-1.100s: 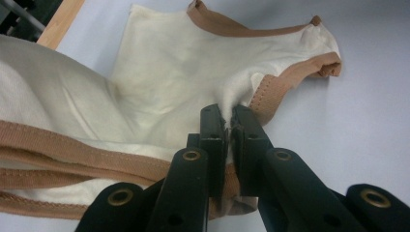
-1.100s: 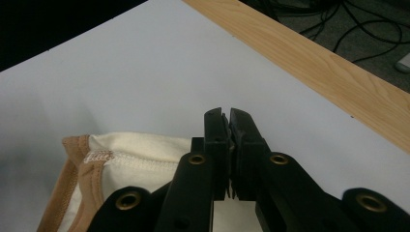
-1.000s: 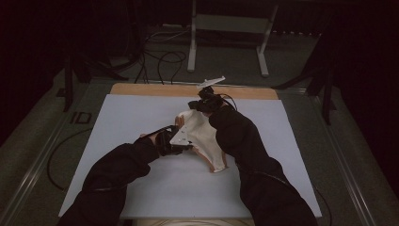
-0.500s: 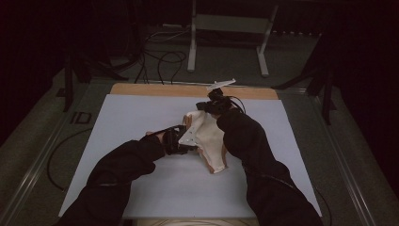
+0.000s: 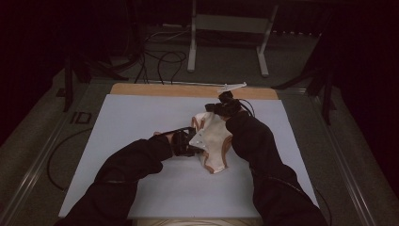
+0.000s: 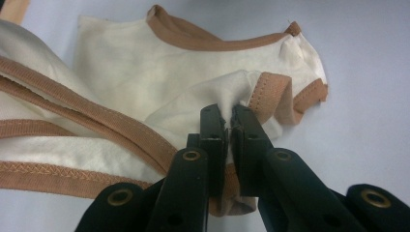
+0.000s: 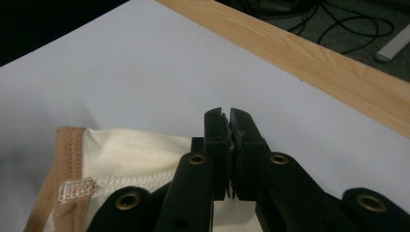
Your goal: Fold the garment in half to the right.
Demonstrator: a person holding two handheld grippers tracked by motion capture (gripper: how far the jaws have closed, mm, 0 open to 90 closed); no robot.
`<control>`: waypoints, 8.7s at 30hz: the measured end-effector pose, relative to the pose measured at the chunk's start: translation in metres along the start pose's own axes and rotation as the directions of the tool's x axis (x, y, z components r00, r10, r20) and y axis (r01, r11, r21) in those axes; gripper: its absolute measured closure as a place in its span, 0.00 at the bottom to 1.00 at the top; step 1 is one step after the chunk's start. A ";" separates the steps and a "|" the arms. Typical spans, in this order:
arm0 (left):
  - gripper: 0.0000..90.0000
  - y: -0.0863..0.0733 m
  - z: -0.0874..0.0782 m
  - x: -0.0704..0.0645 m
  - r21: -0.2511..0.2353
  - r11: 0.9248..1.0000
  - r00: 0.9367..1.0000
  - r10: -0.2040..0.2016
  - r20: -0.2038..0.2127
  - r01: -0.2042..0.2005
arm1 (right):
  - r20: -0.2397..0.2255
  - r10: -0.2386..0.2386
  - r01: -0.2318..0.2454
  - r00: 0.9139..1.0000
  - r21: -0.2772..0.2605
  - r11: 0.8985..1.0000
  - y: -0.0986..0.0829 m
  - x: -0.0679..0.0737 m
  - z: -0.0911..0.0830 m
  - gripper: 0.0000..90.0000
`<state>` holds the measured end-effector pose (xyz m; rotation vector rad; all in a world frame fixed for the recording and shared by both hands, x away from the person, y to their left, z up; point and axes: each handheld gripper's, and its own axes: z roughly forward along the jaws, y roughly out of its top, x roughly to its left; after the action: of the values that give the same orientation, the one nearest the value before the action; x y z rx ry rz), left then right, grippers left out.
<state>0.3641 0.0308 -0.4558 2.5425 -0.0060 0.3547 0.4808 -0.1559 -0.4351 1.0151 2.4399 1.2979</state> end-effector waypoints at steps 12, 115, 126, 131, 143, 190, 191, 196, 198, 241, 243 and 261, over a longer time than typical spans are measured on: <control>0.94 0.019 0.021 0.001 0.036 0.999 0.999 0.018 0.044 -0.020 | 0.002 0.016 -0.016 1.000 -0.013 1.000 -0.019 -0.017 -0.009 0.97; 0.00 -0.117 -0.045 -0.063 -0.293 0.806 0.826 -0.557 -0.082 0.514 | 0.218 0.030 -0.054 0.976 0.102 0.993 -0.078 -0.013 -0.065 0.97; 0.00 -0.128 -0.045 -0.069 -0.296 0.794 0.811 -0.577 -0.096 0.530 | 0.246 0.109 -0.130 0.963 0.070 0.989 -0.112 -0.019 -0.078 0.92; 0.00 -0.129 -0.046 -0.070 -0.300 0.792 0.810 -0.579 -0.093 0.531 | 0.268 0.142 -0.173 0.953 0.094 0.980 -0.128 -0.025 -0.076 0.93; 0.00 -0.132 -0.047 -0.074 -0.302 0.792 0.807 -0.581 -0.106 0.531 | 0.279 0.112 -0.163 0.954 0.165 0.973 -0.145 -0.026 -0.063 0.97; 0.00 -0.143 -0.045 -0.071 -0.334 0.797 0.827 -0.556 -0.083 0.503 | 0.218 0.161 -0.203 0.963 0.185 0.962 -0.092 -0.079 -0.020 0.58; 0.00 -0.143 -0.046 -0.071 -0.333 0.798 0.828 -0.555 -0.083 0.502 | 0.219 0.161 -0.204 0.962 0.189 0.961 -0.092 -0.079 -0.019 0.61; 0.00 -0.144 -0.046 -0.071 -0.332 0.798 0.827 -0.556 -0.087 0.502 | 0.228 0.106 -0.160 0.968 0.232 0.959 -0.095 -0.074 -0.013 0.76; 0.00 -0.144 -0.046 -0.071 -0.332 0.798 0.826 -0.557 -0.087 0.503 | 0.233 0.107 -0.162 0.967 0.233 0.959 -0.095 -0.074 -0.014 0.85; 0.00 -0.143 -0.048 -0.071 -0.335 0.799 0.828 -0.554 -0.089 0.499 | 0.290 0.059 -0.100 0.955 0.129 0.987 -0.076 -0.083 -0.023 0.95; 0.00 -0.143 -0.048 -0.071 -0.335 0.799 0.827 -0.555 -0.090 0.500 | 0.290 0.066 -0.108 0.955 0.134 0.985 -0.080 -0.084 -0.020 0.95; 0.00 -0.143 -0.047 -0.072 -0.330 0.803 0.829 -0.551 -0.094 0.496 | 0.311 0.058 -0.113 0.949 0.162 0.980 -0.096 -0.089 -0.008 0.87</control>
<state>0.2946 0.1708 -0.5129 2.0919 0.6633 0.3339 0.4967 -0.2558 -0.5187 1.2745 2.3236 0.8752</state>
